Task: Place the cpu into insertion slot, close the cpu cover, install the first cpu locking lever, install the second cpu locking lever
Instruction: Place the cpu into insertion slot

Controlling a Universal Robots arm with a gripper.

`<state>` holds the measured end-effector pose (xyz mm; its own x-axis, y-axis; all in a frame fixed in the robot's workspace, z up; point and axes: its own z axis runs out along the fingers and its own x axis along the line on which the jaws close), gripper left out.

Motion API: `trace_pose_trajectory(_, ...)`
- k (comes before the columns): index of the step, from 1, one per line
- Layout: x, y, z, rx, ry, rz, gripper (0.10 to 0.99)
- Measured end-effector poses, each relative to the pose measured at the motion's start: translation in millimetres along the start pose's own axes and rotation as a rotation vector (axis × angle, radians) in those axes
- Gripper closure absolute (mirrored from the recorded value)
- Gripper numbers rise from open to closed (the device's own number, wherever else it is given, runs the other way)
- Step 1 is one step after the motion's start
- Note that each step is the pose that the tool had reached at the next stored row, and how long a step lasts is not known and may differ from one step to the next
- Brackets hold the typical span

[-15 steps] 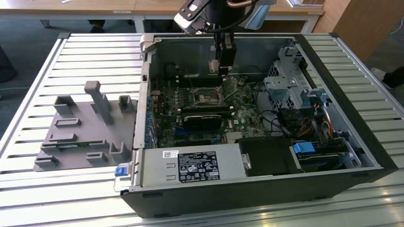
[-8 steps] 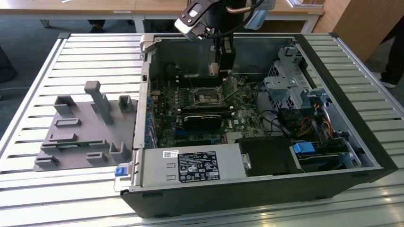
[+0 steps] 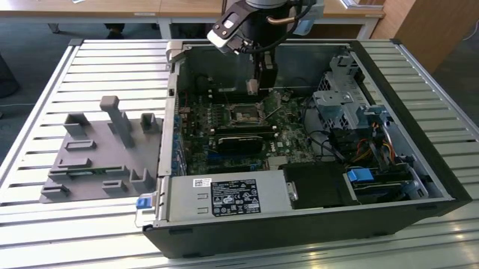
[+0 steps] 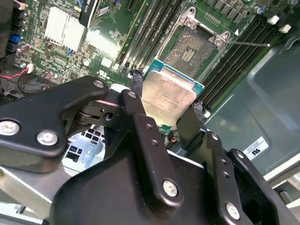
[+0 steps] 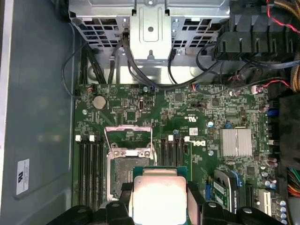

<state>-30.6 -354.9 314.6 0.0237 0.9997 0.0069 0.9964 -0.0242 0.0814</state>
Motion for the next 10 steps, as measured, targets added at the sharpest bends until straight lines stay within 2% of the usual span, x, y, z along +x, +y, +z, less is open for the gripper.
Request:
trace_pose_trajectory(2,0.0,-0.3,3.6,0.000,0.0005,-0.006,0.549)
trace_pose_trajectory(6,-0.1,-1.3,9.6,0.001,0.0045,-0.055,0.549)
trace_pose_trajectory(10,-0.1,-1.5,12.1,0.001,0.0046,-0.058,0.549)
